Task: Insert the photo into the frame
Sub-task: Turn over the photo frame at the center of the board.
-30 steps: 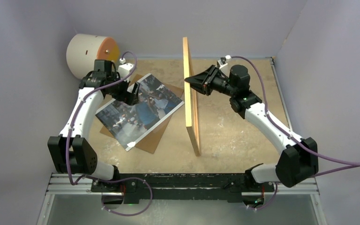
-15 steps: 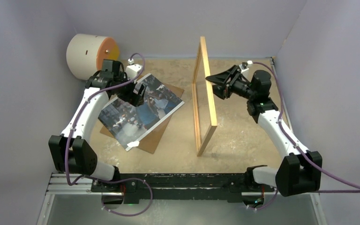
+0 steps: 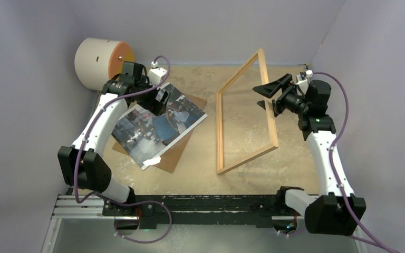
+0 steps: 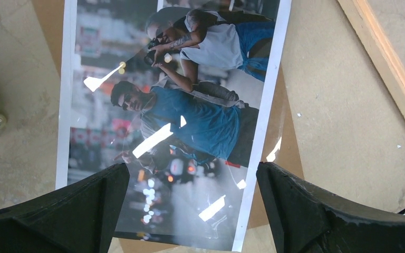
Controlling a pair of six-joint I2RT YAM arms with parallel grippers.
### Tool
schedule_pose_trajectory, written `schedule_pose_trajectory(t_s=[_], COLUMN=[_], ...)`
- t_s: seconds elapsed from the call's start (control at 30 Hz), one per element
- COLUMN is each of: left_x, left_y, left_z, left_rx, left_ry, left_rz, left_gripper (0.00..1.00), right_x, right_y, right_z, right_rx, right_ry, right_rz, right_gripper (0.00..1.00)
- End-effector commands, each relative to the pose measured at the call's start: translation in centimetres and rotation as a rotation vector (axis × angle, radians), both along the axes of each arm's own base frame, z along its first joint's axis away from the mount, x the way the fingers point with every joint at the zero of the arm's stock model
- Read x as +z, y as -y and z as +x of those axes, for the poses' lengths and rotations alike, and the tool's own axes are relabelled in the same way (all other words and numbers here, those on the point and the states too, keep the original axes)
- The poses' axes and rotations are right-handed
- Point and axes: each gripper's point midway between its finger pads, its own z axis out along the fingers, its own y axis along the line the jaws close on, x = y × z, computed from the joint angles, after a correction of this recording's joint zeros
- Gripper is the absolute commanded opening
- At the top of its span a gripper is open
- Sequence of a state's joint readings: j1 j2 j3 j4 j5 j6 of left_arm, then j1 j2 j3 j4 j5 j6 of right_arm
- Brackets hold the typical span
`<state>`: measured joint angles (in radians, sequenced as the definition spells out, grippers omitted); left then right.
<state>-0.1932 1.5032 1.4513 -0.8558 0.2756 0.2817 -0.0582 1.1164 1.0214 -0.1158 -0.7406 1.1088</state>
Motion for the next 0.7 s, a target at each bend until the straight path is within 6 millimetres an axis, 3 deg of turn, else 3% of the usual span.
schedule_pose_trajectory(t_s=[0.0,0.17,0.3,0.47,0.67], left_x=[1.1,1.0,-0.1,-2.8,-5.9], left_y=[0.1,0.3,0.6,0.8,0.9], left_z=[0.5,0.3,0.2,0.7,1.1], left_rx=[-0.016,-0.023,-0.032,-0.049,-0.061], left_ry=[0.02,0.02,0.005,-0.014,-0.06], left_rz=[0.025,0.025,0.032,0.105,0.185], left_gripper=[1.0,1.0,1.0,1.0,1.0], right_x=[1.5,0.4,-2.2,-5.2,-8.1], right_y=[1.2,4.0,6.0,7.8,9.1], right_z=[-0.4,-0.4,-0.3,-0.1,-0.4], right_rx=[-0.045,-0.133,-0.158,-0.122,-0.144], right_ry=[0.062,0.018,-0.025,-0.089,-0.16], right_rz=[-0.095,-0.329,-0.492,-0.664,-0.741], right_gripper=[0.82,0.76,0.69,0.56,0.45])
